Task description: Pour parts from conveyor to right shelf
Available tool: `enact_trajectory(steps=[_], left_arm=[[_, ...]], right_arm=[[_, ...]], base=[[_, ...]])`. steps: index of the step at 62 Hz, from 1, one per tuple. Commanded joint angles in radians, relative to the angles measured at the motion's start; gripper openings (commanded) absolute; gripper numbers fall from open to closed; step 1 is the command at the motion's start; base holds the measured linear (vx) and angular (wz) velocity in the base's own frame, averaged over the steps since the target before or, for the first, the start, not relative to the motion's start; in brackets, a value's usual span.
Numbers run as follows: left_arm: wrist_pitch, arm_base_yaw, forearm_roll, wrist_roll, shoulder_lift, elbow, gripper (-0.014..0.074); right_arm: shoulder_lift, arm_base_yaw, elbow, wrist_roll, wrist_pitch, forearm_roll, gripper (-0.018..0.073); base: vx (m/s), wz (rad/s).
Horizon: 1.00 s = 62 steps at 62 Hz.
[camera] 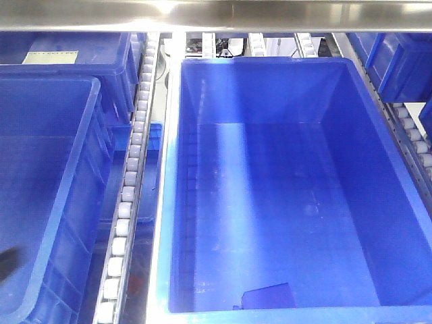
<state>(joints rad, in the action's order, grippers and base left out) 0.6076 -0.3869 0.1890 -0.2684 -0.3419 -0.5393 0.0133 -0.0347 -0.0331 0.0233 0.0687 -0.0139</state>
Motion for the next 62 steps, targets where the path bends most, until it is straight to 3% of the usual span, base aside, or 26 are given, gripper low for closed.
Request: enact_trajectory(steps=[1, 5, 8, 19, 26, 34, 39, 41, 49, 62], left_arm=[[0.026, 0.004, -0.189, 0.228, 0.089, -0.023, 0.0524], [0.043, 0.004, -0.267, 0.311, 0.174, -0.023, 0.0524], [0.042, 0.004, -0.281, 0.327, 0.226, -0.023, 0.0524], [0.021, 0.002, -0.281, 0.322, 0.375, 0.020, 0.0515], [0.006, 0.001, -0.209, 0.297, 0.357, 0.078, 0.0452], [-0.090, 0.001, -0.113, 0.236, 0.360, 0.133, 0.0256], [-0.121, 0.001, -0.083, 0.217, 0.360, 0.141, 0.0034], [-0.129, 0.001, -0.077, 0.215, 0.360, 0.141, -0.0010], [-0.153, 0.001, -0.073, 0.216, 0.360, 0.141, -0.0008], [-0.091, 0.001, -0.065, 0.219, 0.359, 0.141, -0.0008]], right_arm=[[0.014, 0.006, -0.015, 0.004, -0.075, 0.003, -0.0009], [0.014, 0.006, -0.015, 0.004, -0.075, 0.003, -0.0009], [0.014, 0.006, -0.015, 0.004, -0.075, 0.003, -0.0009], [0.014, 0.006, -0.015, 0.004, -0.075, 0.003, -0.0009], [0.014, 0.006, -0.015, 0.004, -0.075, 0.003, -0.0009], [0.014, 0.006, -0.015, 0.004, -0.075, 0.003, -0.0009], [0.014, 0.006, -0.015, 0.004, -0.075, 0.003, -0.0009], [0.014, 0.006, -0.015, 0.004, -0.075, 0.003, -0.0009], [0.014, 0.006, -0.015, 0.004, -0.075, 0.003, -0.0009], [0.014, 0.006, -0.015, 0.004, -0.075, 0.003, -0.0009]], base=[[0.00, 0.00], [0.00, 0.00], [0.00, 0.00], [0.00, 0.00], [0.00, 0.00], [0.00, 0.00], [0.00, 0.00], [0.00, 0.00], [0.00, 0.00], [0.00, 0.00]])
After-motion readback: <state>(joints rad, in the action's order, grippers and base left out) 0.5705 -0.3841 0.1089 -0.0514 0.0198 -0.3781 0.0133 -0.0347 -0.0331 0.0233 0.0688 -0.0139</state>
